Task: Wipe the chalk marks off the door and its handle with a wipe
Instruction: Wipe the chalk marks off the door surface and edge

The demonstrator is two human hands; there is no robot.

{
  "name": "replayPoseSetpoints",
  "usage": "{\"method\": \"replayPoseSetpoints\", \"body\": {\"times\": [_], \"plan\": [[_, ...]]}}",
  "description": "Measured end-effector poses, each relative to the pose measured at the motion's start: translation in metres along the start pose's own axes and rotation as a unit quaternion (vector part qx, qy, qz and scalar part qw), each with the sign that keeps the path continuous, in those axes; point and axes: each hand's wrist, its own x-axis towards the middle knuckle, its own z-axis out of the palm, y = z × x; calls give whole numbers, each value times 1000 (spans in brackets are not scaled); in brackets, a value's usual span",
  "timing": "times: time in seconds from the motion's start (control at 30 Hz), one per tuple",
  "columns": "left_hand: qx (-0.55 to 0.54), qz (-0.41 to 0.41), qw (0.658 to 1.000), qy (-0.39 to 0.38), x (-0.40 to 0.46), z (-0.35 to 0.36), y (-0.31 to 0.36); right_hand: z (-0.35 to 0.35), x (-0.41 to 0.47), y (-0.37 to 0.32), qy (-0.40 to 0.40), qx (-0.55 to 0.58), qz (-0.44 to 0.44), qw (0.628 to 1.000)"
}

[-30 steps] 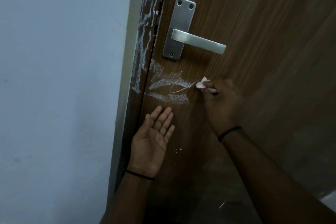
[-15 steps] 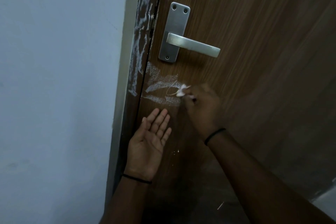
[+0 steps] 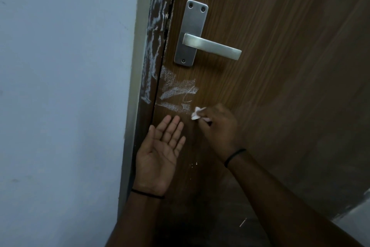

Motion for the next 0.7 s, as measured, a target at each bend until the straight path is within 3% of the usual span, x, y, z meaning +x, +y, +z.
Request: {"method": "replayPoseSetpoints", "body": {"times": [0.17,0.33,0.53,0.7], "plan": [[1,3,1000,0,1,-1,2,-11,16,3,116,5,26,993],[8,5,1000,-1,-1,1,3,5,11,-6,-9,-27,-45,999],[1,8,1000,9,0,-2,7,-9,33,-12,145,-9,-14,989],[6,11,1000,8,-1,-1,8,10,24,-29,3,-8,-77,997]]}}
